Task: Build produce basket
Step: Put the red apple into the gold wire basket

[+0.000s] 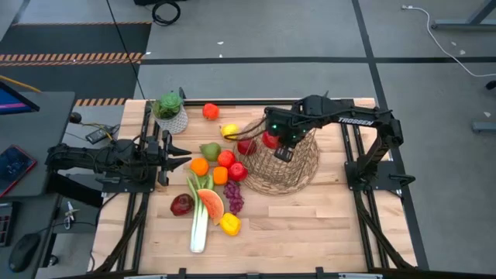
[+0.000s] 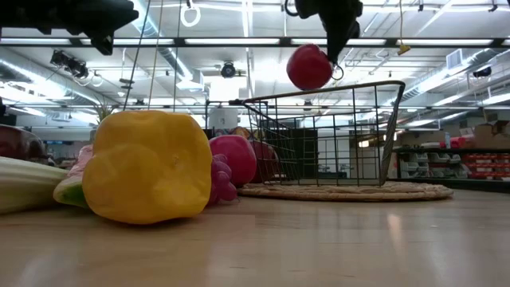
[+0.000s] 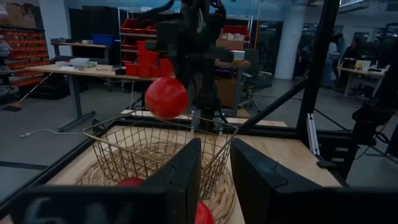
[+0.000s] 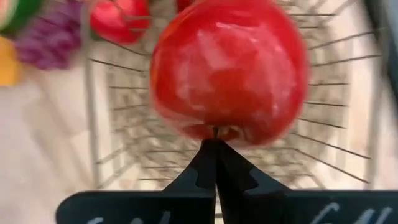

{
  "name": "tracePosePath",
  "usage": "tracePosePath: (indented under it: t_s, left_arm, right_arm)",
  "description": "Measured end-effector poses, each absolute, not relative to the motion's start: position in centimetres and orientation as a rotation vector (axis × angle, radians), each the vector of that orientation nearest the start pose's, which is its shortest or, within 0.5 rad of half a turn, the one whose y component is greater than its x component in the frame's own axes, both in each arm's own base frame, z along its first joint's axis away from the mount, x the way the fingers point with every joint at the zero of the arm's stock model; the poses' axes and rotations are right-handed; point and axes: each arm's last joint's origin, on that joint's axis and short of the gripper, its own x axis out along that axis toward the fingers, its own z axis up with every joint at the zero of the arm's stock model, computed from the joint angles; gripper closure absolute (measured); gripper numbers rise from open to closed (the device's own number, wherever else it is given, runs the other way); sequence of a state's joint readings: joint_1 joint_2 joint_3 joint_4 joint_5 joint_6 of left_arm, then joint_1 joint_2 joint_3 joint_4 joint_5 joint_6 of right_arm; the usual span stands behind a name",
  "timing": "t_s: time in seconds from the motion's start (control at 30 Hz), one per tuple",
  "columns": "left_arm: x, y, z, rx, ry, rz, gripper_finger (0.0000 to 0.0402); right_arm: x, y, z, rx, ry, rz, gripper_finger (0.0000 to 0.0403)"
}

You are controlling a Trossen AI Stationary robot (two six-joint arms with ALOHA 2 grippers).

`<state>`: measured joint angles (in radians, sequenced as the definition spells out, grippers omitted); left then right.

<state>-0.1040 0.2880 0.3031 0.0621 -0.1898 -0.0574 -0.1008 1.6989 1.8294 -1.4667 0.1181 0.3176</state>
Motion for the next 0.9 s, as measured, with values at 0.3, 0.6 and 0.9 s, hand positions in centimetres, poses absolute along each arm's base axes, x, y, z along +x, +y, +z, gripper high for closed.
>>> tracePosePath:
  t_s: [0.3,0.6,0.9]
  left_arm:
    - [10.7,-0.6,25.2,-0.072,-0.102,0.083,0.0308]
    - [10.6,-0.6,25.9,-0.092,-0.174,0.08,0.0308]
    - [10.4,-0.6,26.5,0.097,-0.234,0.081,0.0308]
  right_arm:
    - [30.9,-2.0,36.4,0.01,1.279,-0.508,0.0398]
    - [31.1,-1.1,36.6,-0.284,1.239,-0.61,0.0398]
    - [31.2,-1.6,33.2,-0.228,1.351,-0.538,0.0398]
